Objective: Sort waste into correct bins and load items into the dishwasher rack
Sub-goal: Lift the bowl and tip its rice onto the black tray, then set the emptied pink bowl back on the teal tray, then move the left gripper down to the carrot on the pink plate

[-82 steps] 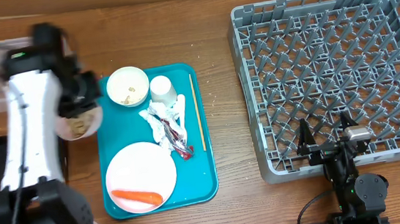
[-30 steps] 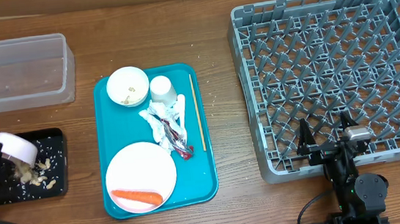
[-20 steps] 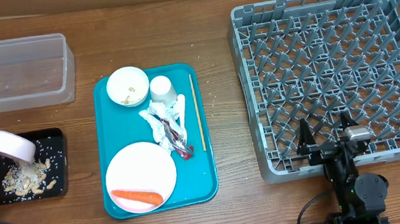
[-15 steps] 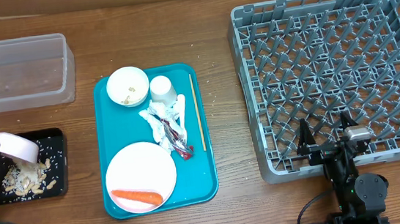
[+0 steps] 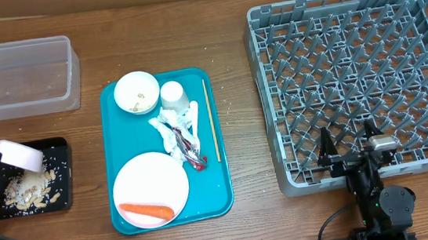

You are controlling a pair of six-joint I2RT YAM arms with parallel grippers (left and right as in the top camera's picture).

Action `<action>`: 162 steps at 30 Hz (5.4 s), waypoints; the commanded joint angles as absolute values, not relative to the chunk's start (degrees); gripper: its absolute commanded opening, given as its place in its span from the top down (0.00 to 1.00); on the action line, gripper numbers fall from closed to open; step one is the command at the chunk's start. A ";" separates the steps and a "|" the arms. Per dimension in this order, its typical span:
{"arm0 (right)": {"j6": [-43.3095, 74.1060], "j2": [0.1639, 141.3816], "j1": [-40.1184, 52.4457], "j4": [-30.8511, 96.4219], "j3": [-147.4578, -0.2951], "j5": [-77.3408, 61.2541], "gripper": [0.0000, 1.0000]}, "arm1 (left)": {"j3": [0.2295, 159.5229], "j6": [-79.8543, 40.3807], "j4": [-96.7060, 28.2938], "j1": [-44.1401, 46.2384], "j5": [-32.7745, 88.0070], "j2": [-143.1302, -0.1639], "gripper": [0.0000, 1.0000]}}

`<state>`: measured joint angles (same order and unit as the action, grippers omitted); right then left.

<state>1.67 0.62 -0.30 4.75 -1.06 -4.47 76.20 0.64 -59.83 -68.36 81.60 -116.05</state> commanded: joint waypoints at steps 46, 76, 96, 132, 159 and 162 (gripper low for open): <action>1.48 0.16 -0.34 4.56 -0.49 -4.12 0.00 | 85.32 -24.99 -69.28 7.09 -7.33 -98.37 0.96; 1.48 0.16 -0.34 4.56 -0.49 -4.12 0.00 | 79.72 -24.64 -60.34 9.45 -6.50 -108.47 0.73; 1.48 0.16 -0.34 4.56 -0.47 -4.12 0.00 | 108.03 -22.72 -96.84 9.52 -5.13 -100.84 0.39; 1.48 0.16 -0.34 4.56 -0.49 -4.12 0.00 | 41.76 -93.86 -68.62 9.52 3.40 -62.28 0.00; 1.48 0.16 -0.34 4.56 -0.47 -4.12 0.00 | 35.70 -86.52 -50.46 9.50 7.38 -79.18 0.00; 1.48 0.16 -0.34 4.56 -0.49 -4.12 0.00 | 35.68 -85.97 -50.00 9.50 6.87 -80.18 0.00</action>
<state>1.67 0.62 -0.30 4.75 -1.06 -4.47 36.29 -87.83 -50.15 9.04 6.48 -79.05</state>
